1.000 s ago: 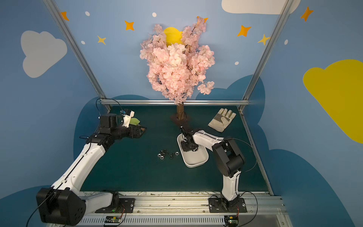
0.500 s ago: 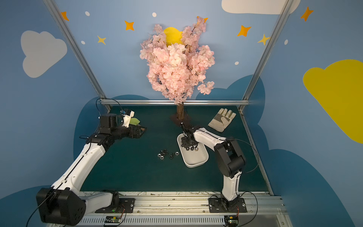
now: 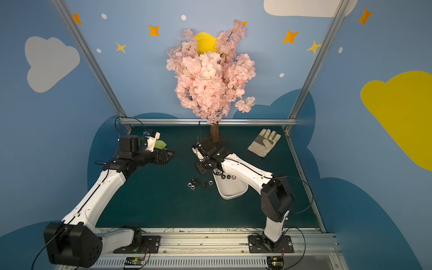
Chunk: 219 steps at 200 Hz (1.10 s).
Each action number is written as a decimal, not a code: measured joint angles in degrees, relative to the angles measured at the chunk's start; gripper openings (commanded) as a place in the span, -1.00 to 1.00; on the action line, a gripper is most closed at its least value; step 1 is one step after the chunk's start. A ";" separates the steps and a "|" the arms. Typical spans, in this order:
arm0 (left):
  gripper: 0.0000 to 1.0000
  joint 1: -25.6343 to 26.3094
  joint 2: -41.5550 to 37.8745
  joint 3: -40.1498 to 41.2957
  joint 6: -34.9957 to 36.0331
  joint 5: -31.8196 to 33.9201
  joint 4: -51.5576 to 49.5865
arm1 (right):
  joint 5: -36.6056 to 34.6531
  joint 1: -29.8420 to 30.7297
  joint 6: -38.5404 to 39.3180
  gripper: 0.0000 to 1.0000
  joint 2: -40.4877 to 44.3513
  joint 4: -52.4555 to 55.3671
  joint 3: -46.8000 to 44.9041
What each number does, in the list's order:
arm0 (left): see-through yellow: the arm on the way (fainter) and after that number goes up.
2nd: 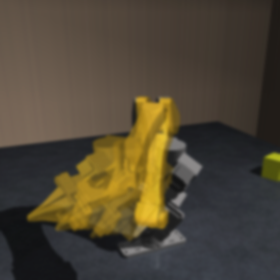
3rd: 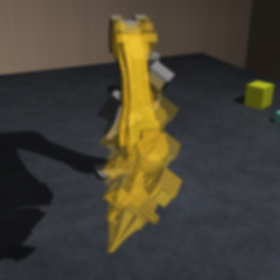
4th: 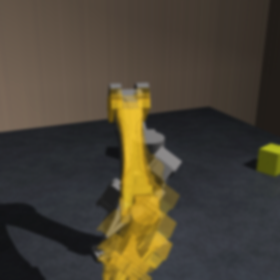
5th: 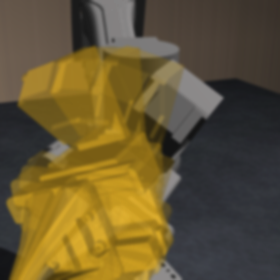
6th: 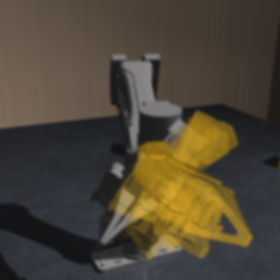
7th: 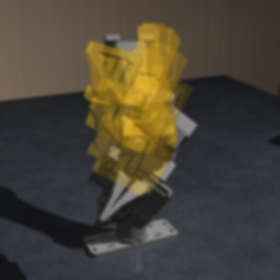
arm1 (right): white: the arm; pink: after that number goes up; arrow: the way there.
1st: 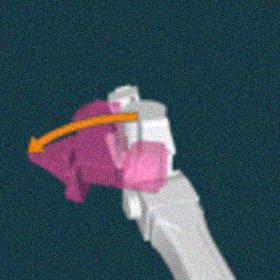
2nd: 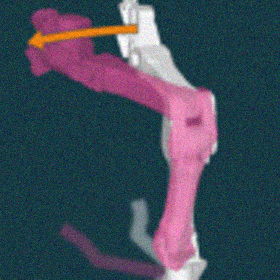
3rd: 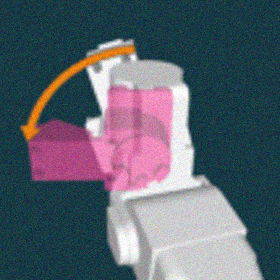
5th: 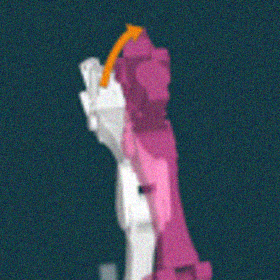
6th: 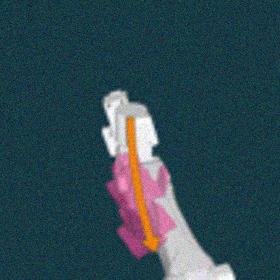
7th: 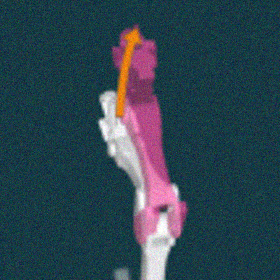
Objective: Put the nuts on the desktop into the storage box
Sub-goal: Pick up the nut from the center of the board.
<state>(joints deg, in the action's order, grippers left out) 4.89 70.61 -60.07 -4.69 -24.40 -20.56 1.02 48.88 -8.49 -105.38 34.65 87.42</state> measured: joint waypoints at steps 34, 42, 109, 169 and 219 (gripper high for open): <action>1.00 0.00 0.00 0.00 0.00 0.02 0.00 | 1.97 0.92 -0.50 -0.10 -10.16 0.22 4.68; 1.00 0.00 0.00 0.00 0.00 0.02 0.00 | 2.32 0.96 -0.70 -0.11 -11.96 0.28 5.49; 1.00 -0.02 0.00 0.00 0.04 0.09 0.00 | 4.44 2.99 -1.55 -0.14 -19.80 0.83 13.25; 1.00 -0.02 0.00 0.00 0.22 0.28 0.00 | 4.50 4.11 -1.49 -0.20 -22.93 1.68 13.49; 1.00 -0.02 0.00 0.00 0.22 0.70 0.00 | 3.78 4.07 -1.44 -0.24 -22.95 1.29 11.85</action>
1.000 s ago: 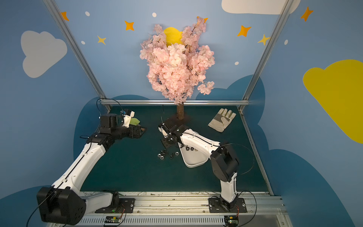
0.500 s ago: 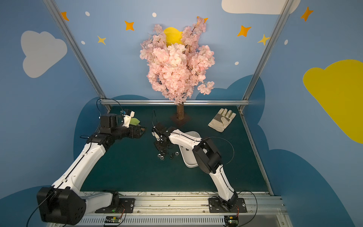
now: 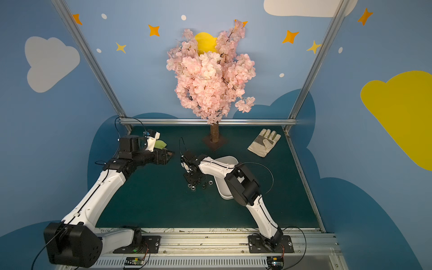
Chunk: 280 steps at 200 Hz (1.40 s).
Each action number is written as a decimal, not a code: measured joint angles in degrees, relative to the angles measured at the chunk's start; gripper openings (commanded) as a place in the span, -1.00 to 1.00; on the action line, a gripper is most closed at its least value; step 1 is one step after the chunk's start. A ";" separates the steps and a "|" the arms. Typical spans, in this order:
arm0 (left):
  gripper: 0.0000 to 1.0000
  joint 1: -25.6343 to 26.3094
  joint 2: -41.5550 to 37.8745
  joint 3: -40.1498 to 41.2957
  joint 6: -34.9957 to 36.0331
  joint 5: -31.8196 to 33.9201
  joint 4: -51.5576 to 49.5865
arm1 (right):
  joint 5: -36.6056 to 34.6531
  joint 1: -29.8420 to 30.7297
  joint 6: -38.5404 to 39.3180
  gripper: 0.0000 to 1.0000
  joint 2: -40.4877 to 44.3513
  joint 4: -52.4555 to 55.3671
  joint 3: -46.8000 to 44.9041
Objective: Put the nuts on the desktop into the storage box
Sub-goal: Pick up the nut from the center of the board, then place the nut in the storage box.
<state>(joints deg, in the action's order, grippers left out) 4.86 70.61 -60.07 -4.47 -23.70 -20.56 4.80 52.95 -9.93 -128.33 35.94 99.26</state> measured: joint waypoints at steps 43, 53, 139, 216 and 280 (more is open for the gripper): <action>1.00 0.00 0.00 0.00 0.02 0.22 0.00 | -1.49 0.04 0.15 -0.26 0.96 -1.77 -2.10; 1.00 0.00 -0.02 0.00 0.02 0.24 0.00 | -1.79 0.20 0.20 -0.26 1.44 -2.34 -3.06; 1.00 -0.07 -0.02 0.00 0.02 0.46 0.02 | -5.51 1.01 -0.26 -0.70 3.91 -4.42 -6.60; 1.00 -0.11 -0.02 0.00 0.00 0.66 0.04 | -8.33 -2.69 -1.86 -0.66 20.74 -3.72 -13.68; 1.00 -0.11 -0.02 0.00 -0.02 0.61 0.04 | -11.37 -14.16 -2.03 -0.64 35.93 -2.27 -24.22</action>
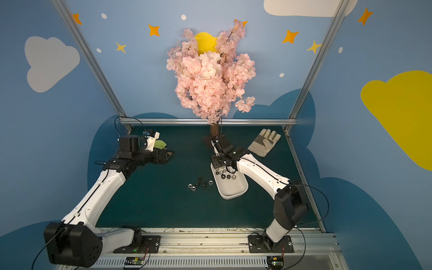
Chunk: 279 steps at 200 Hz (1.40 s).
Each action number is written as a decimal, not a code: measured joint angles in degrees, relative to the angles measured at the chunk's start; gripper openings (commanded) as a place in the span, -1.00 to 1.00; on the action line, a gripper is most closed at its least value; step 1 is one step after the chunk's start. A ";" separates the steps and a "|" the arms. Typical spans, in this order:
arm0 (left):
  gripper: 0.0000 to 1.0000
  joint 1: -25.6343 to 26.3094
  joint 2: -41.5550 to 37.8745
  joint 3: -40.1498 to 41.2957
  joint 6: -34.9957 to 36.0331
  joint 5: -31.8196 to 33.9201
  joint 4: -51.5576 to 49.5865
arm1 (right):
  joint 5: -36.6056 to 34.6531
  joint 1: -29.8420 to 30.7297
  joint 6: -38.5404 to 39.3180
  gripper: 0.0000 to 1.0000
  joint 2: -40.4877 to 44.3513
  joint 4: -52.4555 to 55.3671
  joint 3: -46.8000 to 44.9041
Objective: Put the nuts on the desktop into the storage box
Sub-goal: Place the nut in the storage box.
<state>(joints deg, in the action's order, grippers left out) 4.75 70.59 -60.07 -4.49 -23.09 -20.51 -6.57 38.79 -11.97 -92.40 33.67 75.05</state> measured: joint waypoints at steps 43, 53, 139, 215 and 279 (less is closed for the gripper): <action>1.00 -0.15 -0.07 0.00 0.02 0.00 0.00 | 0.90 -1.79 0.22 -0.65 0.48 5.42 -9.25; 1.00 -0.15 -0.07 0.00 0.00 0.00 0.00 | 1.42 -1.79 0.17 -0.65 0.42 6.12 -9.88; 1.00 -0.15 -0.07 0.00 0.02 0.00 0.00 | 1.95 -2.40 -0.68 -0.67 -11.85 6.10 -7.08; 1.00 -0.15 -0.09 0.00 0.02 0.02 0.00 | 0.74 -4.44 -0.02 -0.63 -18.32 5.95 0.11; 1.00 -0.22 -0.09 0.00 0.02 0.24 0.00 | -1.14 -5.70 1.73 -0.26 -19.50 5.42 1.92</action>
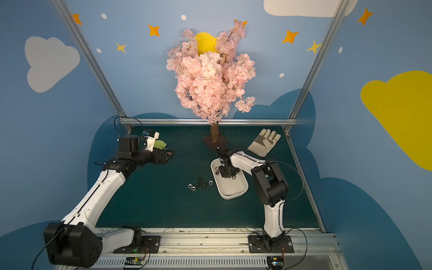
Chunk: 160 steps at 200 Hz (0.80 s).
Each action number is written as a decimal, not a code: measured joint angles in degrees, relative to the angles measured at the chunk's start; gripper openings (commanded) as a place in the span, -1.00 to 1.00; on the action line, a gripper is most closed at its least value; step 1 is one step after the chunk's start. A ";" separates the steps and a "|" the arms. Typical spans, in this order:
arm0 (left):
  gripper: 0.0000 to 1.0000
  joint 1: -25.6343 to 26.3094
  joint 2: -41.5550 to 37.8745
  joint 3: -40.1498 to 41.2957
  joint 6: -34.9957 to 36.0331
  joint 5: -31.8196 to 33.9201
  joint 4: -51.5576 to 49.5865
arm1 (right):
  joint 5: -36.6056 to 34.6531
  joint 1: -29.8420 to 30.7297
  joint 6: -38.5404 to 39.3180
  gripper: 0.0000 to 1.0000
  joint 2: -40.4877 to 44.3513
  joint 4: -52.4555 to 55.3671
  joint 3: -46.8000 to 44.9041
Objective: Put the nuts on the desktop into the storage box
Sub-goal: Place the nut in the storage box, then pick up the nut from the center of the board.
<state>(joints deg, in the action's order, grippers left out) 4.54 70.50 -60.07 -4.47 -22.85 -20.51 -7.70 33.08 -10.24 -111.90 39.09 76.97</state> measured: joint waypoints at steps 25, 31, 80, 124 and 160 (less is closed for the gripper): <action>1.00 -0.02 0.00 0.00 0.00 0.04 0.00 | -0.26 0.00 0.26 -0.02 0.31 0.02 0.00; 1.00 -0.02 0.00 0.00 0.02 0.07 0.00 | -0.31 0.00 0.33 0.01 0.61 0.07 0.02; 1.00 -0.02 0.00 0.00 0.07 0.48 0.00 | -1.16 1.38 0.46 0.04 11.72 0.02 0.09; 1.00 -0.02 0.00 0.00 0.20 0.85 -0.02 | 8.66 8.35 1.75 0.05 20.92 -7.67 -1.75; 1.00 -0.02 0.00 0.00 0.22 0.94 -0.02 | 13.55 15.12 1.81 0.05 15.02 -11.19 -1.25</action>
<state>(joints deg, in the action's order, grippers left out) 4.51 70.50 -60.07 -4.25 -21.91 -20.53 5.85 48.21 -8.43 -96.88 27.90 75.72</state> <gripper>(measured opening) 0.999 0.525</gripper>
